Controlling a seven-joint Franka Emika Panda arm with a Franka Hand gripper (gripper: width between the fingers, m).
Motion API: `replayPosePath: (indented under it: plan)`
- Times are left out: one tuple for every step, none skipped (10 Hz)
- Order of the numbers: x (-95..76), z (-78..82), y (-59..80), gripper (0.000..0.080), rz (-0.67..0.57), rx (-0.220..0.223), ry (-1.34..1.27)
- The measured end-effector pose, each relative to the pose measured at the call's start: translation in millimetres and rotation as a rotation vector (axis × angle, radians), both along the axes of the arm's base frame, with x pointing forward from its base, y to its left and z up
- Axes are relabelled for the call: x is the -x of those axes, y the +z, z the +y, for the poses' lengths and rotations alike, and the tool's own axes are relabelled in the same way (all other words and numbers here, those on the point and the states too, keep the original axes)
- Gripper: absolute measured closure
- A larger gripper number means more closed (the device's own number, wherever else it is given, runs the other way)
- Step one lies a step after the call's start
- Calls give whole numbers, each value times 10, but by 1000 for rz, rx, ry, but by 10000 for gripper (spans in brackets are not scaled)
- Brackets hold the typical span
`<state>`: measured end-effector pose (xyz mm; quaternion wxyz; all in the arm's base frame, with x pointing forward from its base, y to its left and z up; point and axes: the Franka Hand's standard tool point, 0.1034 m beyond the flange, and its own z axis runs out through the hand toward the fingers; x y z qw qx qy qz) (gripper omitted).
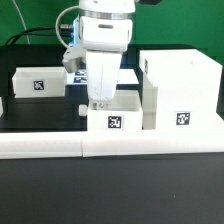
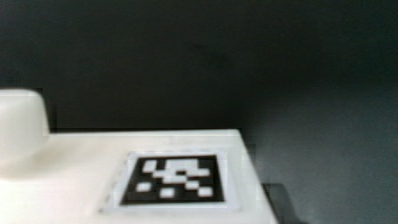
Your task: Assemble drawer
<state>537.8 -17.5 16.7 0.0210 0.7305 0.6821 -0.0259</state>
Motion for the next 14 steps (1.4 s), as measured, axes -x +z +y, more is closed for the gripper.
replayPosePath:
  plan:
    - [14,19,-27,757,5,-1,4]
    - [17,54,-32,757,16,-3,9]
    - [-3,75,-19,757,19,-4,3]
    - [-19,77,-14,757,9,-4,-6]
    - [-13,74,-25,757,-4,-6,-6]
    - [-5,70,-29,757,-1,-6,-7]
    - [-12,80,-28,757,-8,-6,-6]
    - [-18,119,-29,757,-27,-9,-4]
    - [-20,129,-28,757,-28,-9,-7]
    - [-16,113,-33,757,-27,-9,-10]
    - [-15,109,-35,757,-27,-9,-10]
    - [-15,112,-35,757,-27,-9,-10]
    - [-22,133,-34,757,-34,-11,-7]
    - [-34,148,-38,757,-71,-16,-11]
